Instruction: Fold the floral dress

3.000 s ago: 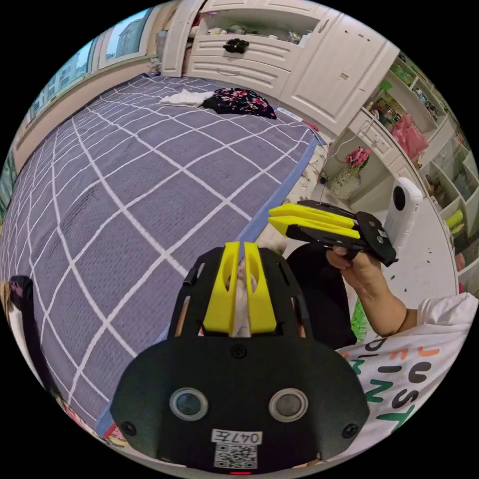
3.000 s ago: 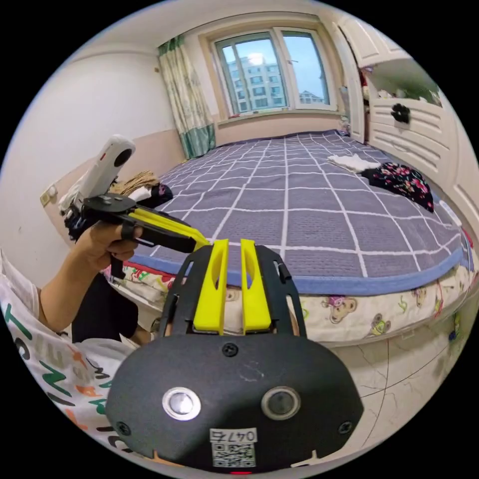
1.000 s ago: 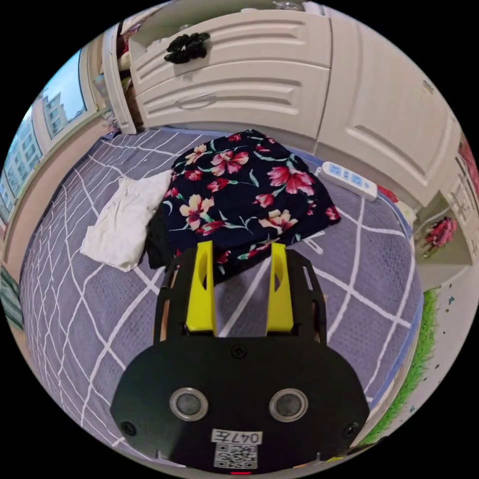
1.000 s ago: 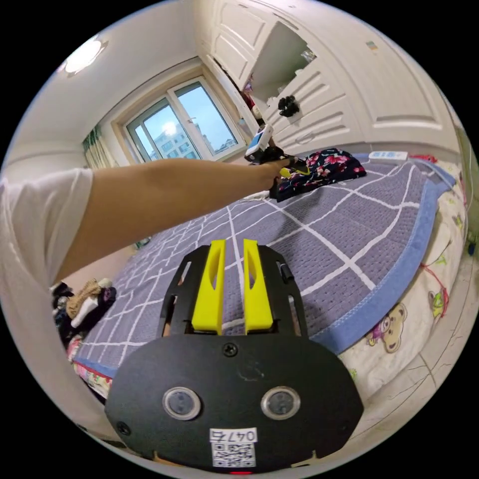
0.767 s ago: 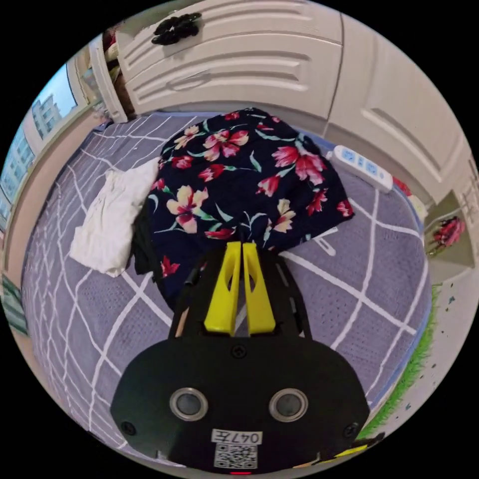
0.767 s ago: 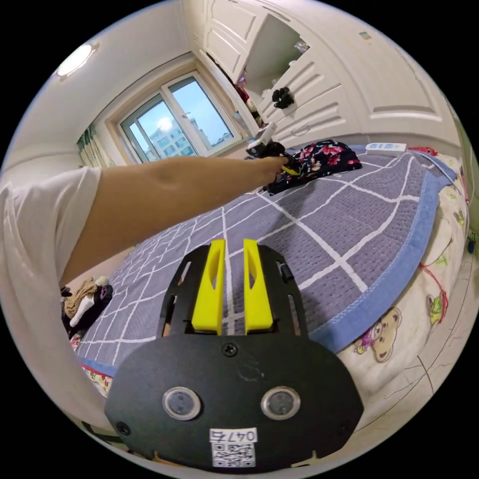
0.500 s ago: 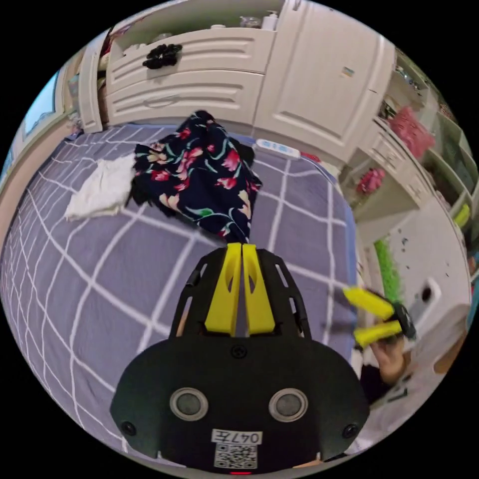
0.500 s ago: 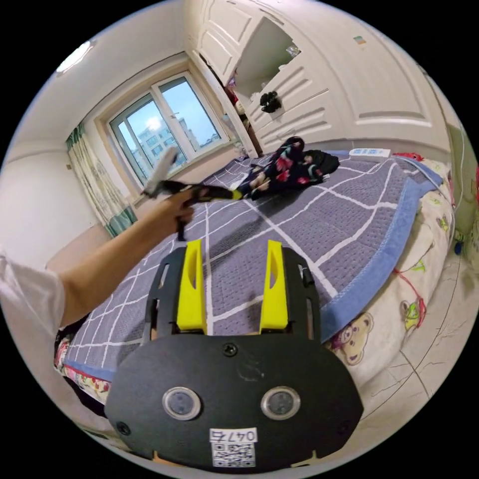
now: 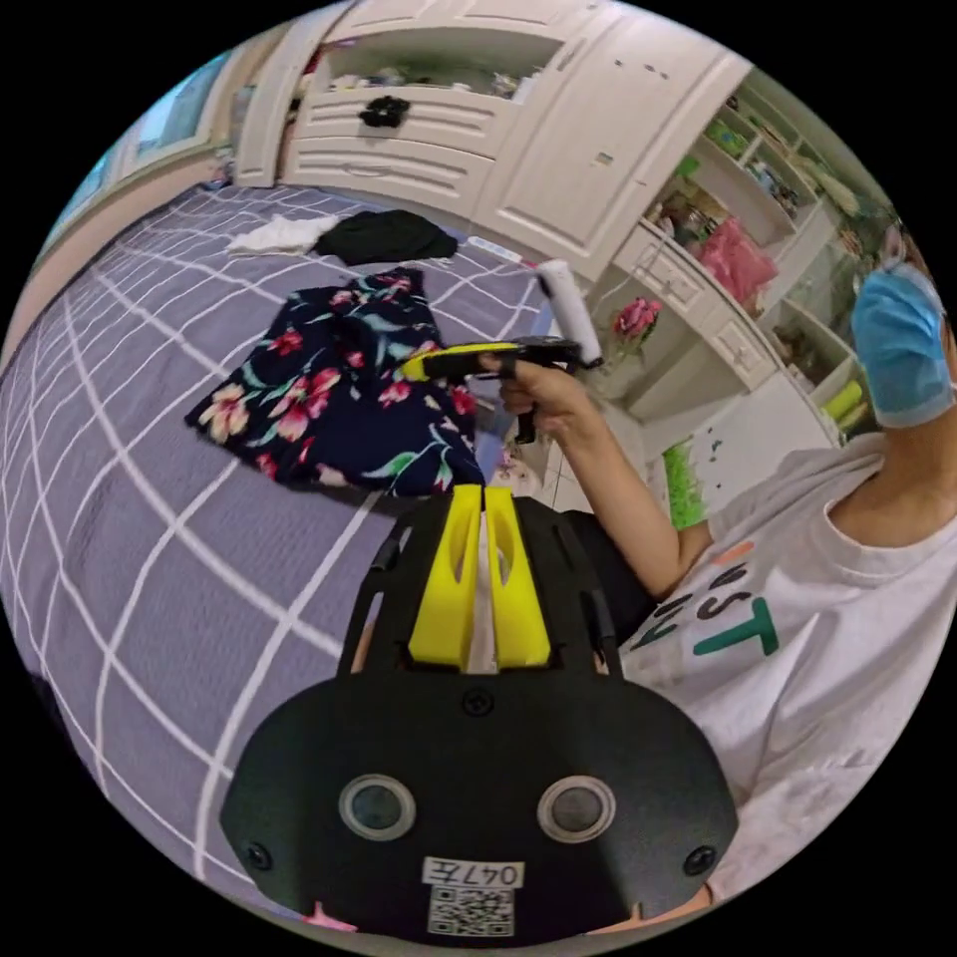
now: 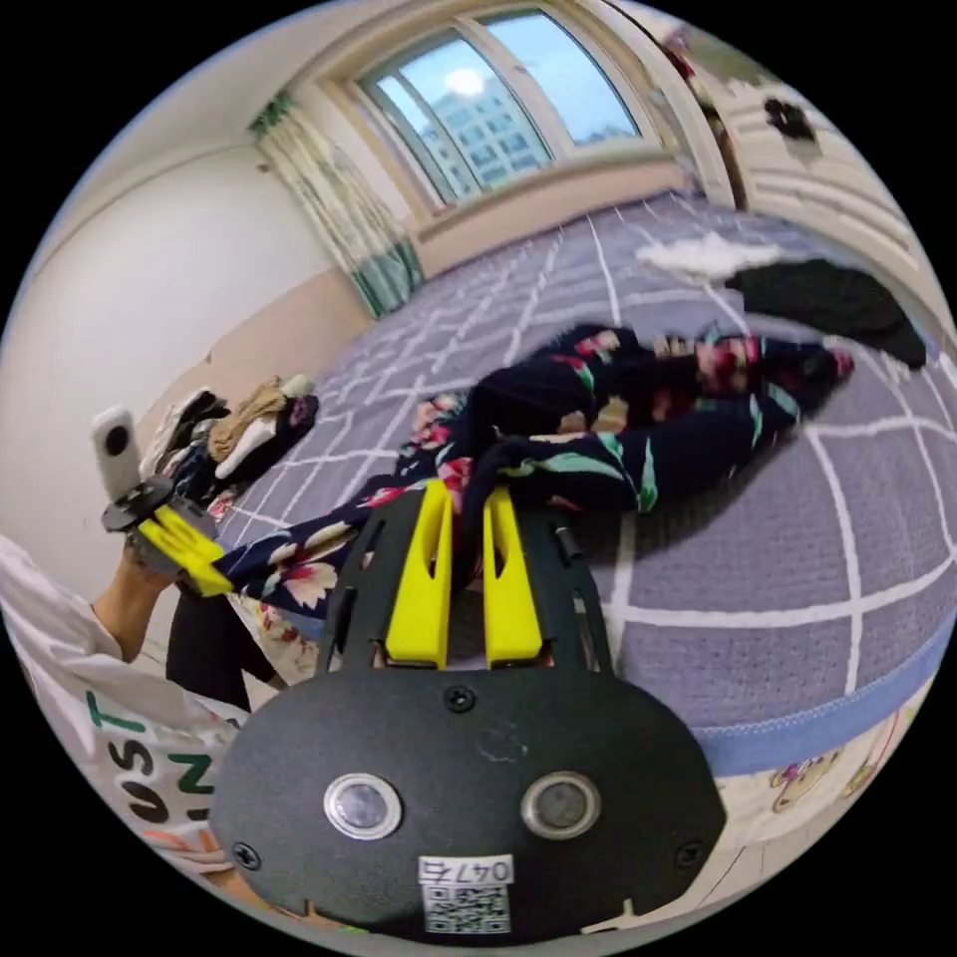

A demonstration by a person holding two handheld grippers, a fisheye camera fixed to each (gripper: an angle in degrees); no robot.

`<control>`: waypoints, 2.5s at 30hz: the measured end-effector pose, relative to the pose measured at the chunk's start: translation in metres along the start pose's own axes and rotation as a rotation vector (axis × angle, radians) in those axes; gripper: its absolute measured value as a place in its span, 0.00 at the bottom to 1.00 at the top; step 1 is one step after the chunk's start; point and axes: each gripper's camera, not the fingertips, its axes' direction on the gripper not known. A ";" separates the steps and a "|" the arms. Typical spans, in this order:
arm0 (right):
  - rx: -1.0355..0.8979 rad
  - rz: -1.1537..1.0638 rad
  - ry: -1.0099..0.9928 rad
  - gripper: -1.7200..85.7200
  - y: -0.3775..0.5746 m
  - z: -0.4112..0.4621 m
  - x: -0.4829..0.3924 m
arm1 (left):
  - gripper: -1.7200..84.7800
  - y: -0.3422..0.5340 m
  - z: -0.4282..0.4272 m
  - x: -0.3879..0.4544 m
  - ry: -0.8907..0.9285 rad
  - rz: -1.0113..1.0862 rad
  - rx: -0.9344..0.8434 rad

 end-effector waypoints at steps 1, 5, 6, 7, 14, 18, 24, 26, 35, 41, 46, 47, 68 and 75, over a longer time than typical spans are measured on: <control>0.041 -0.028 0.003 0.05 -0.001 -0.007 -0.014 | 0.01 0.017 -0.024 -0.006 0.004 -0.056 0.043; 0.175 -0.257 0.078 0.04 -0.015 -0.021 -0.143 | 0.01 0.071 -0.117 -0.025 -0.057 -0.218 0.221; 0.187 -0.338 0.065 0.04 -0.023 -0.014 -0.186 | 0.01 0.089 -0.151 -0.028 -0.115 -0.262 0.264; 0.194 -0.378 0.052 0.04 -0.027 -0.011 -0.207 | 0.01 0.107 -0.188 -0.027 -0.183 -0.299 0.313; 0.133 -0.608 -0.386 0.04 -0.094 0.050 -0.386 | 0.01 0.204 -0.347 -0.008 -0.388 -0.412 0.536; -0.100 -0.580 -0.265 0.07 -0.114 0.135 -0.434 | 0.01 0.234 -0.361 -0.029 -0.507 -0.453 0.409; 0.033 -0.507 -0.064 0.11 -0.072 0.123 -0.426 | 0.01 0.292 -0.345 -0.098 -0.666 -0.635 0.374; 0.035 -0.517 0.027 0.10 -0.051 0.114 -0.429 | 0.01 0.309 -0.341 -0.117 -0.676 -0.694 0.374; -0.072 -0.575 0.145 0.18 0.039 0.170 -0.513 | 0.01 0.355 -0.362 -0.151 -0.537 -0.782 0.424; -0.145 -0.576 0.289 0.04 0.048 0.221 -0.524 | 0.01 0.369 -0.375 -0.155 -0.426 -0.798 0.480; -0.076 -0.471 0.293 0.02 0.021 0.177 -0.503 | 0.01 0.365 -0.380 -0.142 -0.453 -0.758 0.473; -0.040 -0.464 0.339 0.02 0.011 0.159 -0.500 | 0.01 0.365 -0.381 -0.140 -0.455 -0.749 0.476; 0.176 -0.506 0.629 0.02 -0.104 -0.110 -0.539 | 0.01 0.322 -0.377 -0.070 -0.267 -0.399 0.450; 0.252 -0.529 0.653 0.02 -0.111 -0.179 -0.554 | 0.01 0.271 -0.411 0.026 -0.466 -0.223 0.409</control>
